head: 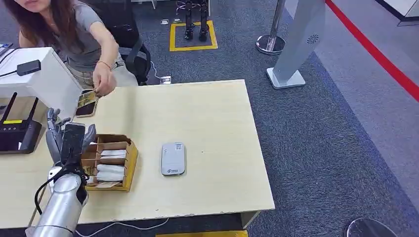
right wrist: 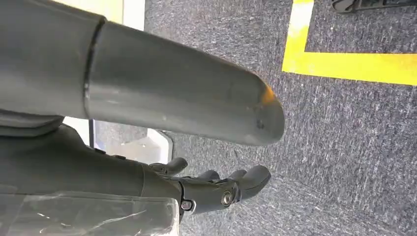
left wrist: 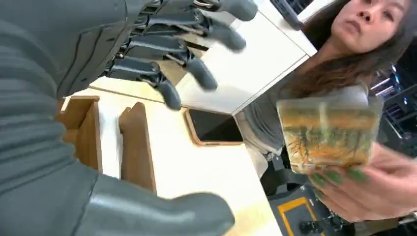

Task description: Pass the card to the sensor for recognition and then transmit it.

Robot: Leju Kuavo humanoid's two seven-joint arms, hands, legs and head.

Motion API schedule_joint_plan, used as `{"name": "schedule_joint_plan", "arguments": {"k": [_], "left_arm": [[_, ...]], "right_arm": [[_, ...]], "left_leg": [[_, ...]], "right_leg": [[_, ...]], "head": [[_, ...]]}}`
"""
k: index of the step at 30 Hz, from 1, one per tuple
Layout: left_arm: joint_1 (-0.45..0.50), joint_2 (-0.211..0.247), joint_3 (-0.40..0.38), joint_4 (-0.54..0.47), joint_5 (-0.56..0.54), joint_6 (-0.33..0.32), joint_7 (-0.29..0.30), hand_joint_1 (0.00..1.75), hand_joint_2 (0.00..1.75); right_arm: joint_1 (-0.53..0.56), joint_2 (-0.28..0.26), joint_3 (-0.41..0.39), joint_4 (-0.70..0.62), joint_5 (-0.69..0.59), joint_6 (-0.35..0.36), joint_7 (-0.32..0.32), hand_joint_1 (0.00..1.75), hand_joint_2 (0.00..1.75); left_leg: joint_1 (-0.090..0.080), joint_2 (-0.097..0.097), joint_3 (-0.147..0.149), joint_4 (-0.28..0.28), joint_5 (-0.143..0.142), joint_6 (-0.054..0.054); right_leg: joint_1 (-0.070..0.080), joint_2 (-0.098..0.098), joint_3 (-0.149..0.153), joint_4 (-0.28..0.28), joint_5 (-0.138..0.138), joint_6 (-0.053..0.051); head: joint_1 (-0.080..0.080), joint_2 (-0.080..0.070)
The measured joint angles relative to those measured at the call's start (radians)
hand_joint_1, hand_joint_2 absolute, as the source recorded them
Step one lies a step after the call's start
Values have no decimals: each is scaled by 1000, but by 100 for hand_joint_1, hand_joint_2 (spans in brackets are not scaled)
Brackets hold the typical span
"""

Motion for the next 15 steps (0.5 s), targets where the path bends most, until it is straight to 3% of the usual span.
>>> {"name": "schedule_joint_plan", "arguments": {"k": [7, 15], "left_arm": [[18, 6, 0, -39, -10, 14, -10, 0, 175], [116, 39, 0, -264, -88, 55, 0, 0, 175]], "right_arm": [[1, 0, 0, 0, -2, 0, -3, 0, 0], [17, 0, -1, 0, -25, -9, -17, 0, 0]], "left_leg": [[0, 0, 0, 0, 0, 0], [0, 0, 0, 0, 0, 0]], "right_leg": [[0, 0, 0, 0, 0, 0], [0, 0, 0, 0, 0, 0]], "head": [[0, 0], [0, 0]]}}
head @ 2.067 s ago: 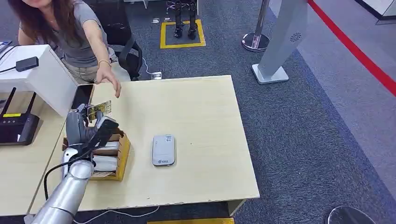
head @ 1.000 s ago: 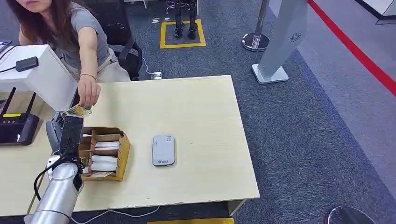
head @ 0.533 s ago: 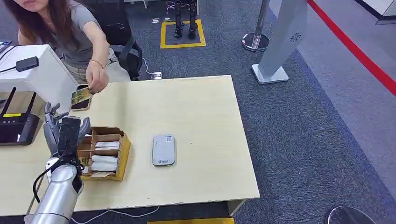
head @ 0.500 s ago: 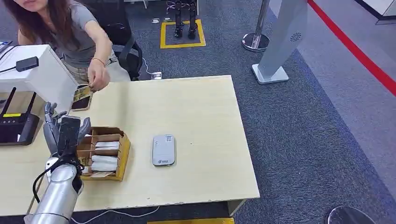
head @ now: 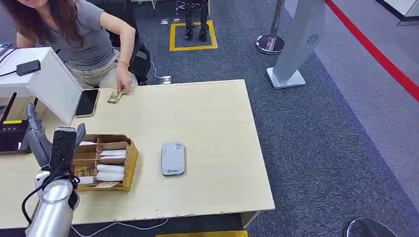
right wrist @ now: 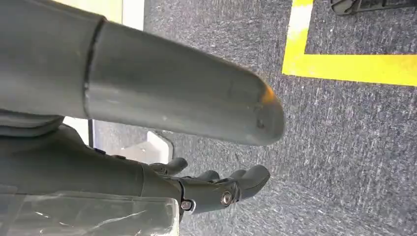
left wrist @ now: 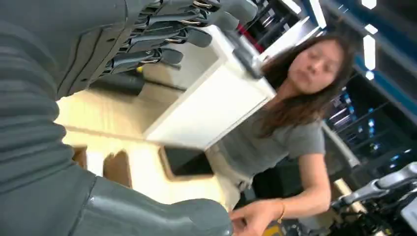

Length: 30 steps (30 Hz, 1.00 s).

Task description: Pass the card to the sensor for recognition and then transmit it.

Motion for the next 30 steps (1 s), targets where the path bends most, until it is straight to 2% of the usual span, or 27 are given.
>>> {"name": "schedule_joint_plan", "arguments": {"k": [3, 7, 11, 15, 18, 22, 30], "left_arm": [[63, 37, 0, -115, -141, 57, 17, 0, 175], [189, 84, 18, -286, -432, 146, 66, 0, 175], [324, 103, 46, -428, -644, 208, 101, 0, 175], [420, 110, 56, -511, -770, 225, 145, 0, 175], [464, 116, 61, -549, -795, 228, 158, 0, 175], [505, 116, 74, -576, -853, 228, 192, 0, 175], [590, 109, 83, -589, -1042, 233, 292, 0, 175]], "right_arm": [[13, 0, -6, 0, -17, -5, -4, 0, 0], [25, 0, -15, 0, -30, -4, -3, 0, 0], [26, 0, -27, 0, -32, -4, -3, 0, 0], [26, 0, -33, 0, -32, -5, -3, 0, 0], [27, 0, -34, 0, -32, -5, -3, 0, 0], [27, 0, -37, 0, -33, -6, -3, 0, 0], [27, 1, -48, 0, -32, -8, 8, 0, 0]], "left_leg": [[0, 0, 0, 0, -1, -1], [0, 0, 0, -1, -1, -1], [0, 0, 0, -1, -2, 1], [0, 0, 0, -1, -2, 1], [0, 0, 0, -1, -2, 1], [0, 0, 0, -1, -2, 1], [0, -1, 0, -1, -3, 1]], "right_leg": [[0, 0, 0, 0, 0, 0], [0, 0, 0, 0, -1, 0], [0, 0, 0, 0, -3, 2], [0, -1, 0, 0, -3, 3], [0, -1, 0, 0, -3, 3], [0, -1, 0, 0, -3, 3], [0, -1, 0, 0, -4, 3]], "head": [[0, 0], [0, 0], [0, 0], [0, 0], [0, 0], [0, 0], [0, 0]]}}
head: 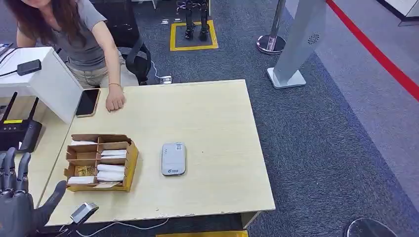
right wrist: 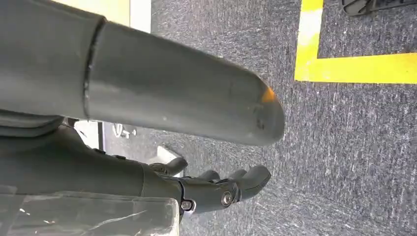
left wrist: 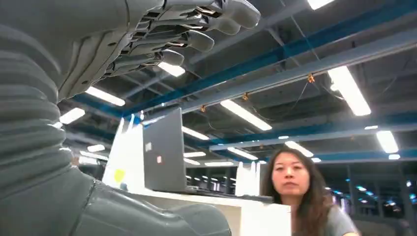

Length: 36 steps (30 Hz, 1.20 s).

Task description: Pass the card to the sensor for recognition and then transmit it.

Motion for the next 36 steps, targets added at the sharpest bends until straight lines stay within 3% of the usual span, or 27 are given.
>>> {"name": "schedule_joint_plan", "arguments": {"k": [7, 11, 15, 23, 36], "left_arm": [[38, -6, -1, 16, -200, -9, 137, 0, 175], [45, 11, -31, 59, -283, -79, 243, 0, 175], [44, 39, -98, 117, -284, -146, 327, 0, 175], [26, 71, -187, 167, -252, -187, 345, 0, 175], [-3, 80, -234, 204, -242, -196, 345, 0, 175]], "right_arm": [[0, 2, -9, 0, 0, -1, 0, 0, 0], [0, 3, -12, 0, -1, -2, 3, 0, 0], [0, 4, -22, 0, -2, -3, 5, 0, 0], [0, 4, -34, 0, -2, -4, 0, 0, 0], [0, 4, -35, 0, 0, -5, 2, 0, 0]], "left_leg": [[0, 0, 0, 0, 0, 0], [0, 0, 1, 0, 0, 0], [0, 0, 1, 0, 0, 0], [0, 0, 0, 0, 0, 0], [0, 0, 1, 0, 0, 0]], "right_leg": [[0, 0, 0, 0, 0, 0], [0, 0, 0, 0, 0, 0], [0, 0, 0, 0, 0, 0], [0, 0, 0, 0, 0, 0], [0, 0, 0, 0, 0, 0]], "head": [[0, 0], [0, 0], [0, 0], [0, 0], [0, 0]]}}
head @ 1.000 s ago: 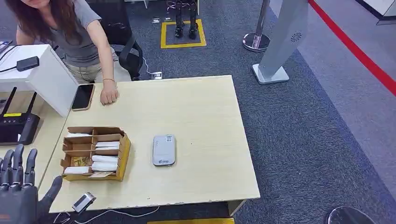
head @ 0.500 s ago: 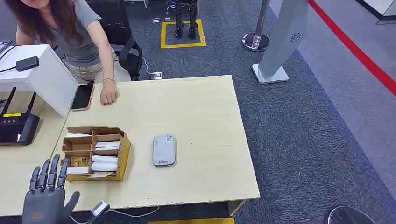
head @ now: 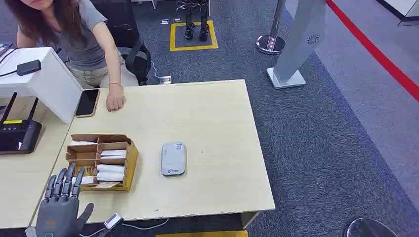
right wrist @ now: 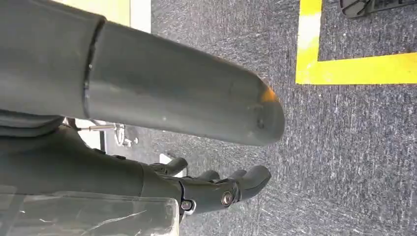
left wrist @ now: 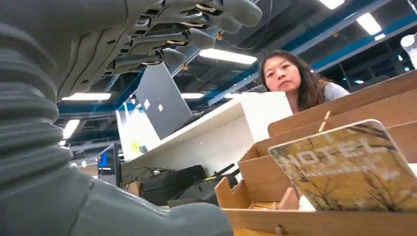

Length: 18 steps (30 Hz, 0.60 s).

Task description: Pass the card to the sensor for recognition and then transmit it.

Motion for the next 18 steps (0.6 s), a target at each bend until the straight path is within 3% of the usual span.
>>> {"name": "schedule_joint_plan", "arguments": {"k": [18], "left_arm": [[-32, 0, -31, 21, -3, -9, -5, 0, 175]], "right_arm": [[0, 0, 0, 0, 18, 0, 1, 0, 0]], "left_leg": [[0, 0, 0, 0, 0, 0]], "right_leg": [[0, 0, 0, 0, 0, 0]], "head": [[0, 0]]}}
